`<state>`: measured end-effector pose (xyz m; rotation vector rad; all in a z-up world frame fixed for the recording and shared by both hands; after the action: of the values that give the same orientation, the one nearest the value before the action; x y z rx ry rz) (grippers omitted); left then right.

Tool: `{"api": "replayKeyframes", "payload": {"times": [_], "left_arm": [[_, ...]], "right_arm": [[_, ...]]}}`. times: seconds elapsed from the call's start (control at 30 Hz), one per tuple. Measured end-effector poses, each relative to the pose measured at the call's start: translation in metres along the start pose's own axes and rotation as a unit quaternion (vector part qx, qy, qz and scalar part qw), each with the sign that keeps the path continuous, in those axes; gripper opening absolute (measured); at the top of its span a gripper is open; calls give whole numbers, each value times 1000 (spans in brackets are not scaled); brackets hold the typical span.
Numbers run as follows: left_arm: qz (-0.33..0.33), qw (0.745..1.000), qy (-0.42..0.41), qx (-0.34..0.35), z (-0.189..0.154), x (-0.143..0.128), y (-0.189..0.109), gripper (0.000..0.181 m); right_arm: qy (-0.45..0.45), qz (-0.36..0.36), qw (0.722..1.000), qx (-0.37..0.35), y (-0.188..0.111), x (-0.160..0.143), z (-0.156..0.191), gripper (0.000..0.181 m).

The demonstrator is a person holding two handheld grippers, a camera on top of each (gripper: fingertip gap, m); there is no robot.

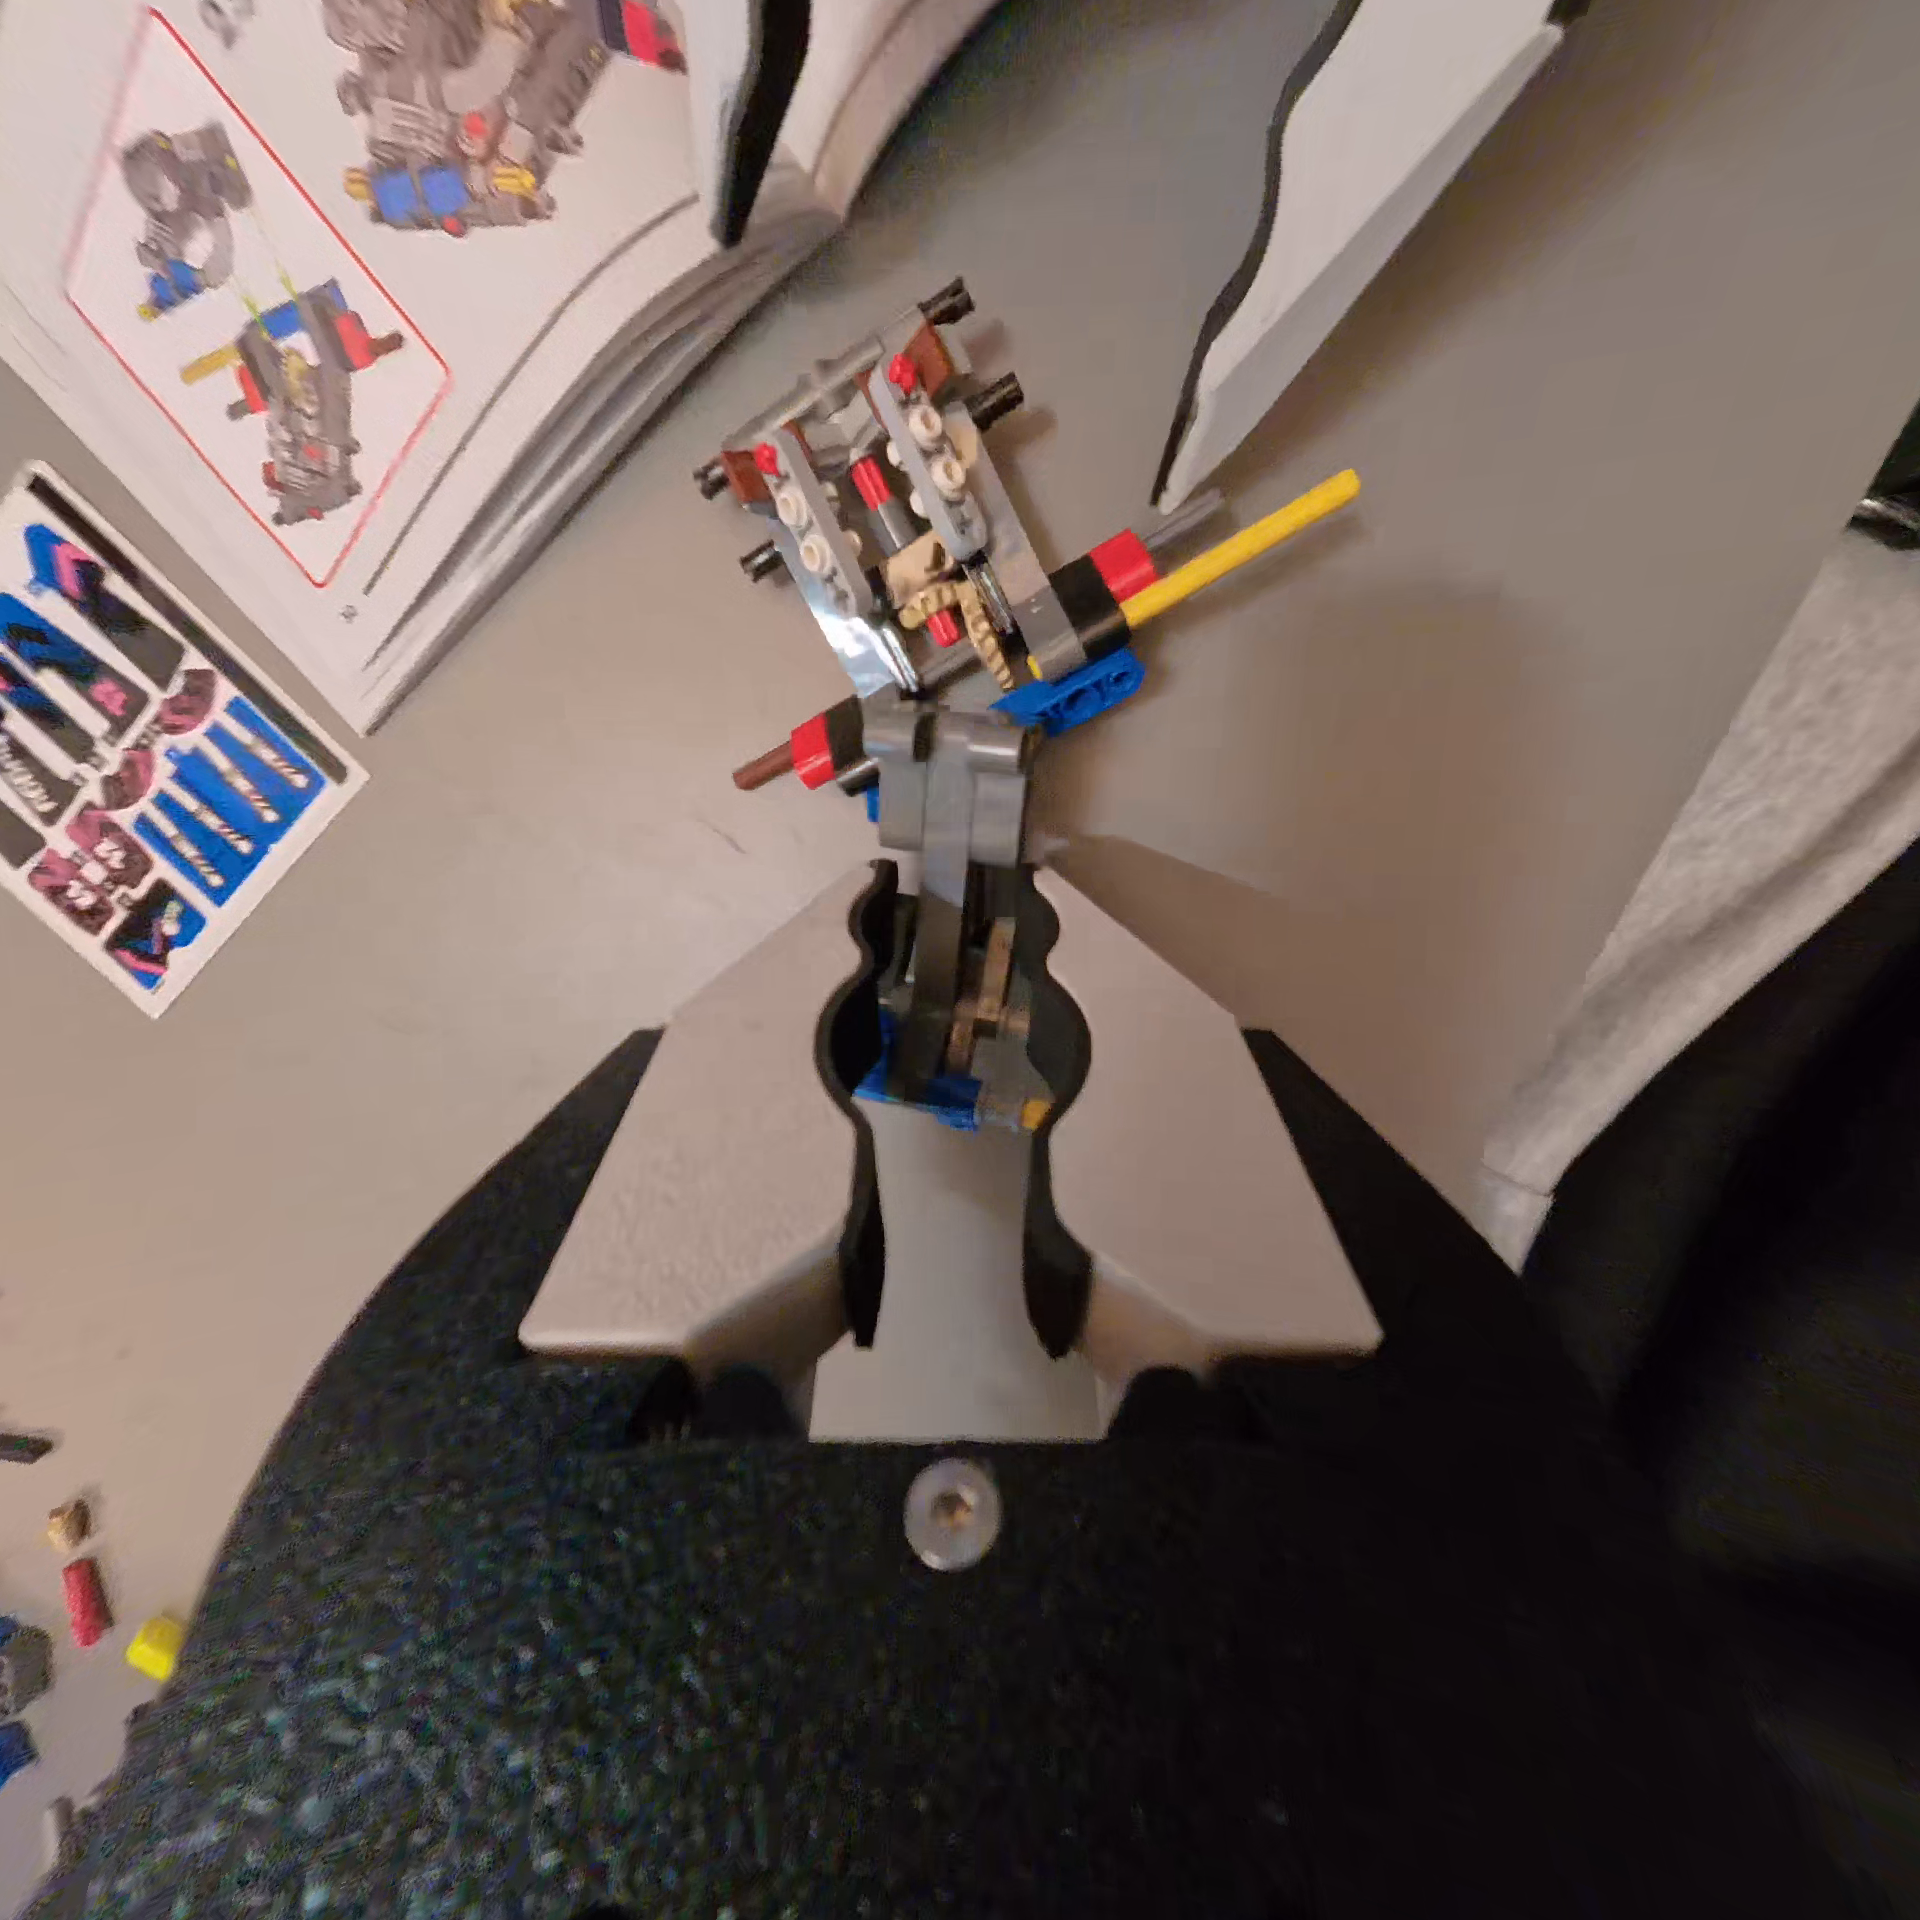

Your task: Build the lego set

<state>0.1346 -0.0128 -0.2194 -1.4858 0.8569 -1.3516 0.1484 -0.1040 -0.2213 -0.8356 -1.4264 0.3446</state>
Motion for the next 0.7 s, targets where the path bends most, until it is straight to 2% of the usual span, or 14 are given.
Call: {"api": "replayKeyframes", "payload": {"times": [0.07,0.2,0.4,0.53,0.7], "left_arm": [[15,1000,-7,-4,0,2,2,20],[39,999,0,-2,0,1,1,19],[91,996,3,-16,0,-10,-2,20],[88,996,1,-31,1,-17,-5,21],[58,998,14,-5,3,-23,-7,25]], "right_arm": [[5,7,1000,9,5,2,3,73],[-14,23,999,-23,10,8,6,67],[-7,-17,998,-56,4,31,15,50],[10,-27,998,-59,9,30,20,49],[21,-35,996,-73,13,34,21,44]]}}
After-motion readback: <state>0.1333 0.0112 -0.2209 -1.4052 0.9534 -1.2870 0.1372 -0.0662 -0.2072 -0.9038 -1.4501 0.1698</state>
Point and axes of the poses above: each gripper's, where its closed fingertips meet, y out along the fingers, x out of its top, z = x × y across the jaws, the point moved 2 cm from there along -y, back along the fingers, and after that the axes turned 1 degree about z, right-handed, at the moved point
